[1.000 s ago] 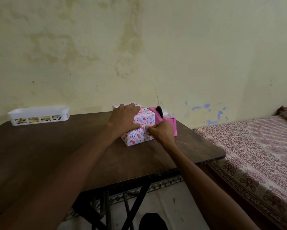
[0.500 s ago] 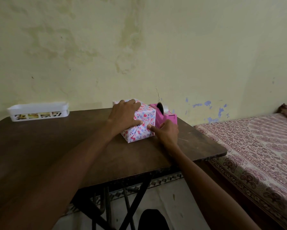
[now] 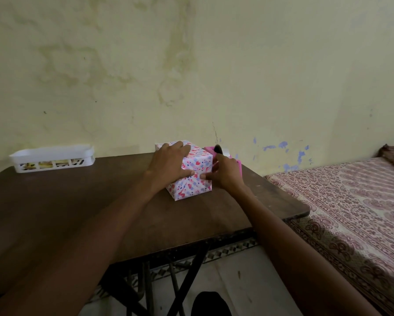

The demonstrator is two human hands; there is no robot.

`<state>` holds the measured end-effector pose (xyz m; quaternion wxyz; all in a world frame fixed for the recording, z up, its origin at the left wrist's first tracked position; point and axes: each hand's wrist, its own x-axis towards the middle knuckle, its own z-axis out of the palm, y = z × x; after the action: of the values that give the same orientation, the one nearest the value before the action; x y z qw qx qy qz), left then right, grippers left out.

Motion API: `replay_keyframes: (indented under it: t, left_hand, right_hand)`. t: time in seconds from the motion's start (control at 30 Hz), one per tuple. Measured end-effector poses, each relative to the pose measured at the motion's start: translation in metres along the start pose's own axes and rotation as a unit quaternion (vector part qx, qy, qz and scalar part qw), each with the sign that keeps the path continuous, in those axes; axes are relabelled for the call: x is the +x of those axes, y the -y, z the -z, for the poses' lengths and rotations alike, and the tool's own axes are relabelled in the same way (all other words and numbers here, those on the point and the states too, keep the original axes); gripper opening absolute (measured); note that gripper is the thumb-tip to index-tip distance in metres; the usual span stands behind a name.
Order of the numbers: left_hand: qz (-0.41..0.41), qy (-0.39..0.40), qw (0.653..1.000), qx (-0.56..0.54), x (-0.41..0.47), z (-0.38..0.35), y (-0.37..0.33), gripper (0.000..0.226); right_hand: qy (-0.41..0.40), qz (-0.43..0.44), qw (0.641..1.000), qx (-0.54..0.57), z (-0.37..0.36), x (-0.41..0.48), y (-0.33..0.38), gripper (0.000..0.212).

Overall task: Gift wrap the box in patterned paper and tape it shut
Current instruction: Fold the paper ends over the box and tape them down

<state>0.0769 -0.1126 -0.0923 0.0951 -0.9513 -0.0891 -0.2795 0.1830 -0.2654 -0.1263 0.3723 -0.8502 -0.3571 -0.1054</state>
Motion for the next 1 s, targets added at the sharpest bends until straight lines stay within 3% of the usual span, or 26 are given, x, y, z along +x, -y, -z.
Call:
replay_keyframes:
  t: [0.13,0.33,0.57,0.73,0.83,0.93,1.0]
  left_hand:
    - [0.006,-0.016,1.000,-0.011,-0.004,-0.002,0.003,0.062]
    - [0.088,-0.040,0.995,-0.028,-0.032,0.004,0.012,0.073]
    - [0.195,-0.026,0.972,-0.128,-0.075,0.019,0.040,0.088]
    - [0.248,0.019,0.941,-0.230,-0.091,0.024,0.059,0.107]
    - [0.243,-0.028,0.939,-0.241,-0.097,0.032,0.067,0.103]
    - [0.219,-0.032,0.961,-0.167,-0.100,0.043,0.069,0.099]
    - [0.221,-0.009,0.965,-0.142,-0.100,0.045,0.071,0.094]
  right_hand:
    - [0.020,0.044,0.998,-0.031,0.000,0.001,-0.015,0.044]
    - [0.094,0.081,0.989,0.083,0.001,-0.016,-0.007,0.064]
    - [-0.035,0.099,0.991,0.088,-0.019,-0.016,0.047,0.051]
    - [-0.037,0.125,0.991,0.031,-0.024,-0.015,0.076,0.045]
    - [-0.015,0.164,0.986,-0.023,-0.027,-0.016,0.088,0.043]
    - [-0.001,0.163,0.987,0.009,-0.034,-0.022,0.101,0.059]
    - [0.019,0.106,0.990,0.088,-0.041,-0.025,0.105,0.073]
